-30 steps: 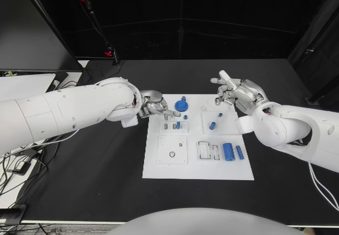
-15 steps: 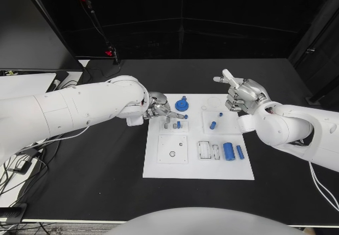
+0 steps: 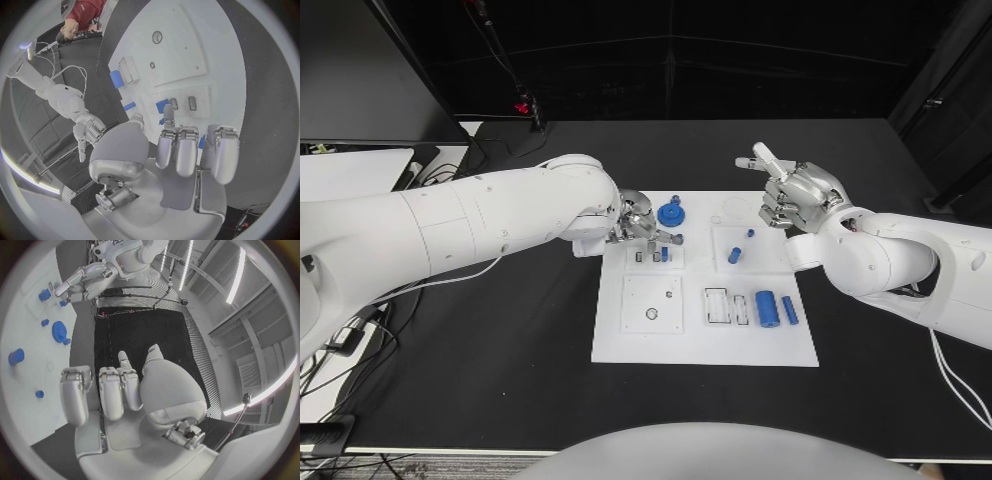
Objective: Assemble the parts on the task board
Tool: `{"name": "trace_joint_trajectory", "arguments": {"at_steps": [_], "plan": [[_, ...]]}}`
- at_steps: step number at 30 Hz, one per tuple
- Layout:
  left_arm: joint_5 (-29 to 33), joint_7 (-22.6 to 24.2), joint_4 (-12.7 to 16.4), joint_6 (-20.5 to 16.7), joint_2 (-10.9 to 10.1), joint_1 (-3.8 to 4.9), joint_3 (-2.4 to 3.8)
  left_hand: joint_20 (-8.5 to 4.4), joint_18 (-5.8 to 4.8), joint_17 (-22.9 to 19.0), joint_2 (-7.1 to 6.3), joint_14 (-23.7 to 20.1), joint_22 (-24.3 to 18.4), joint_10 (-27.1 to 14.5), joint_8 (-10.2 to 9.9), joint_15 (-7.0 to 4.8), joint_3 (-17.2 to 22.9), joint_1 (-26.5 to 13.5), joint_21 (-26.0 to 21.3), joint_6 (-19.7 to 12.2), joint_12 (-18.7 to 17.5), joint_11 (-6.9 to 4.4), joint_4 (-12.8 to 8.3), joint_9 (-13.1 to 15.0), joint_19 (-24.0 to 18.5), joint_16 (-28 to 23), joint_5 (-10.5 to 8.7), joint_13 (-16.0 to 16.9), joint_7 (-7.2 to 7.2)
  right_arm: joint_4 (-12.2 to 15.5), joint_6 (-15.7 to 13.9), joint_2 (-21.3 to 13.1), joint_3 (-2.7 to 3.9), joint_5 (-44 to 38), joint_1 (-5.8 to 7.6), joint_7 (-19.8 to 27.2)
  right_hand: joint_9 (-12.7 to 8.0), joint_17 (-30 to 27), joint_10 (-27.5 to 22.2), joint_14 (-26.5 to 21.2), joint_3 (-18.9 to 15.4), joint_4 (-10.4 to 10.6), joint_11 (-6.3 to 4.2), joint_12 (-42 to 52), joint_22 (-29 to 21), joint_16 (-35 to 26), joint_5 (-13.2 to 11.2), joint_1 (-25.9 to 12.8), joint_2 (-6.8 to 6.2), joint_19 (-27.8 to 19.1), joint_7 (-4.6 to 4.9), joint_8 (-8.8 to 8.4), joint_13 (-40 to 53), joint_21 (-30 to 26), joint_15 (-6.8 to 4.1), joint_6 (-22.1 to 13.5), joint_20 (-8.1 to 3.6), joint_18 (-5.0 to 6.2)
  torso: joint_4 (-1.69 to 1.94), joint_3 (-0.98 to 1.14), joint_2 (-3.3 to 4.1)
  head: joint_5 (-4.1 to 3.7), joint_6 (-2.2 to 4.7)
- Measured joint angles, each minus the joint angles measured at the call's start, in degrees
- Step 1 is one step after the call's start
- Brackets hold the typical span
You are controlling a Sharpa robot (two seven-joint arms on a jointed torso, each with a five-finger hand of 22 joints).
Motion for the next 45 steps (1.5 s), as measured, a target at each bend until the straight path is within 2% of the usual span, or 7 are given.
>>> {"name": "trace_joint_trajectory", "arguments": {"at_steps": [5,10,15,22,27,31,45], "plan": [[0.01,-1.76,-0.68,-0.12,1.03,-0.2,0.0,0.0,0.0,0.0,0.0,-0.18,0.0,0.0,-0.17,-0.17,-0.41,0.0,0.0,0.0,0.0,0.0,0.1,0.27,0.0,0.0,-0.26,0.0,0.0,-0.18,0.11,0.21,-0.02,0.05,-0.06,-0.07,0.0,0.0,0.0,0.0,-0.15,0.15,0.0,0.0,0.0,0.0,0.0,0.0,0.0,0.0,0.0,0.0,0.0,0.0,0.0,0.0,0.0,0.0,0.03,0.02,-0.02,0.0,-0.07],[-0.33,-3.15,-0.6,-0.24,1.62,-0.33,0.0,-0.41,0.0,0.0,0.31,-0.18,-0.01,0.0,-1.47,-0.17,-1.62,-0.31,0.0,0.0,0.0,0.0,0.05,0.8,0.0,0.0,-0.67,0.0,0.0,-0.23,0.22,0.25,-0.04,0.08,-0.14,-0.18,0.0,0.0,0.0,0.0,-0.36,0.04,0.0,0.0,0.0,0.0,0.0,-0.02,0.02,0.0,0.0,0.0,0.0,0.0,0.0,0.0,0.0,0.01,0.04,0.02,-0.02,-0.2,-0.23],[-1.12,-4.39,-0.92,-0.18,2.42,-0.48,0.0,-0.4,0.0,0.0,0.31,-0.18,-0.01,0.0,-1.99,-0.17,-1.85,-0.31,0.0,0.0,0.0,0.0,-0.18,1.06,0.0,0.0,-0.67,-0.01,0.0,-0.25,0.35,0.22,-0.05,0.1,-0.17,-0.24,0.0,-0.01,-0.01,0.0,-0.57,0.25,0.0,0.0,-0.01,0.0,-0.48,-0.62,0.61,0.0,0.0,0.0,0.01,0.0,0.0,0.01,0.0,0.01,0.12,0.02,-0.02,-0.35,-0.33],[-1.88,-5.8,-1.69,-0.15,2.8,-0.53,0.0,-0.4,0.0,-0.01,0.35,-0.18,-0.01,0.0,-2.36,-0.17,-2.0,-0.28,0.0,0.0,0.0,0.01,-0.03,1.44,0.0,0.0,0.0,-0.01,0.01,-0.35,0.51,0.34,-0.07,0.12,-0.2,-0.31,0.0,-0.01,-0.01,0.0,-0.57,0.25,0.0,0.0,-0.01,0.0,-0.48,-0.39,0.83,0.0,0.0,0.0,0.01,0.0,0.01,0.01,0.0,0.0,0.13,0.04,-0.04,-0.22,-0.41],[-2.21,-6.08,-1.97,-0.1,2.97,-0.56,0.0,-0.4,0.0,-0.01,0.98,-0.18,-0.01,0.0,-2.7,-0.17,-1.99,0.35,0.0,0.0,0.0,0.01,-0.03,1.86,0.0,0.0,0.52,-0.01,0.01,-0.45,0.61,0.46,-0.07,0.12,-0.23,-0.47,0.0,-0.01,-0.01,0.0,-0.57,0.25,0.0,0.0,-0.01,0.0,-0.7,-0.4,0.84,0.0,-0.01,0.0,0.01,0.0,0.01,0.01,0.01,0.01,0.12,0.03,-0.07,-0.18,-0.36],[-2.32,-6.08,-2.12,-0.02,3.15,-0.62,0.0,-0.4,0.0,-0.01,3.03,-0.18,-0.01,0.0,-3.47,-0.17,-1.99,0.77,0.0,0.0,0.0,0.01,-0.03,2.43,0.01,0.0,0.88,-0.01,0.01,-0.56,0.63,0.48,-0.08,0.12,-0.26,-0.7,0.0,-0.02,-0.01,0.0,-0.57,0.25,0.0,0.0,-0.01,0.0,-0.7,-0.57,1.13,0.0,0.04,0.0,0.01,0.0,0.01,-0.04,0.0,0.02,0.12,0.03,-0.08,-0.37,-0.34],[-1.83,-6.51,-2.68,1.01,3.86,-0.79,0.0,-0.4,0.0,-0.01,3.4,-0.18,-0.02,0.01,-3.69,-0.17,-1.99,1.13,0.0,0.0,0.0,0.02,-0.03,2.89,0.0,0.0,1.13,-0.01,0.01,-0.88,0.6,0.77,-0.11,0.15,-0.37,-1.43,0.0,-0.02,-0.01,0.0,-0.57,0.25,0.0,0.0,-0.02,0.0,-0.92,-0.39,1.3,0.0,0.2,0.0,0.01,0.0,0.01,-0.2,0.01,0.02,0.04,0.03,-0.07,-0.39,-0.23]]}}
